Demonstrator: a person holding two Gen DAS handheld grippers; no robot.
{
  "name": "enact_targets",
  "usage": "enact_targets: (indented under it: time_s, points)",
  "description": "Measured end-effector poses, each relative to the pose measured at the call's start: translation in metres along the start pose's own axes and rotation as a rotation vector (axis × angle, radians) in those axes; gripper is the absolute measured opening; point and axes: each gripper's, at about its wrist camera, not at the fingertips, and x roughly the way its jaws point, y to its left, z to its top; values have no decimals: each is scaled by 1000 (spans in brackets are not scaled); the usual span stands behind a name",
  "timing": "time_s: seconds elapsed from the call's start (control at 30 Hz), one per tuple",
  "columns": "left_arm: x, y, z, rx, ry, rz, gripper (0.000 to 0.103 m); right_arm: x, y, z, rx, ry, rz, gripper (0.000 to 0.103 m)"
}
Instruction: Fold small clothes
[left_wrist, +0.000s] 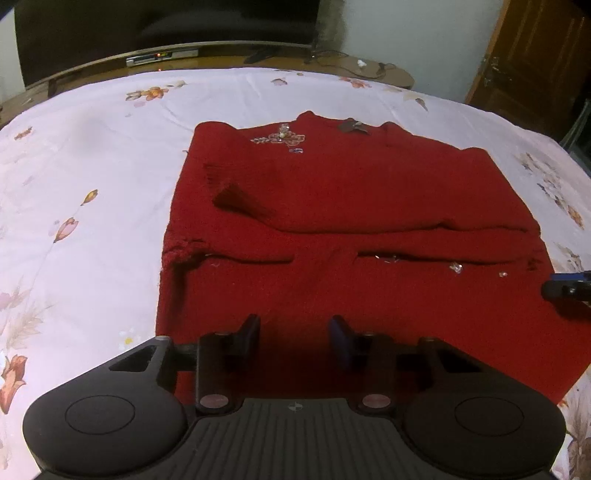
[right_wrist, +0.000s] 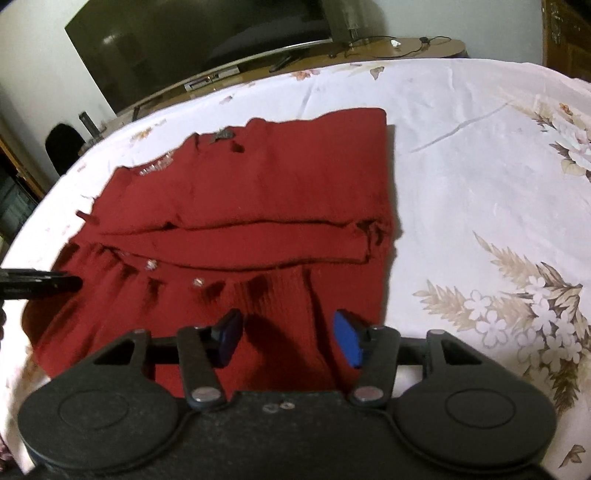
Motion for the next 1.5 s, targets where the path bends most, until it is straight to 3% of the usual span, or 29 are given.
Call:
enact_targets:
  time_s: [0.03, 0.07, 0.13, 0.23, 0.67, 0.93, 1.2, 1.33, 1.43, 1.5]
  points:
    - [-1, 0, 0, 3, -1, -6, 14, 1, 1, -1, -5, 2, -8, 43]
    - [-2, 0, -1, 2, -3, -16, 8, 2, 3, -2, -15, 6, -14, 27]
    - [-7, -3, -3, 13, -16, -31, 8, 1, 9, -3, -31, 26, -7, 7]
    - [-21, -5, -5, 18, -56, -57, 7, -8, 19, -6, -48, 19, 13, 6]
    - [-61, 18, 41, -123, -298, -138, 7, -73, 34, 30, -15, -258, -3, 5]
    - [-18, 36, 101, -170, -371, -67, 7, -47, 12, 91, 27, -334, -40, 5]
    - [49, 41, 124, -218, -349, 13, 7, 26, -4, 135, 52, -317, -96, 5]
    - [85, 44, 119, -215, -246, 62, 7, 64, -13, 136, 63, -233, -146, 6]
    - [93, 43, 113, -203, -202, 75, 7, 86, -19, 127, 63, -167, -208, 22]
    - [85, 43, 111, -203, -200, 79, 7, 84, -21, 125, 64, -158, -222, 24]
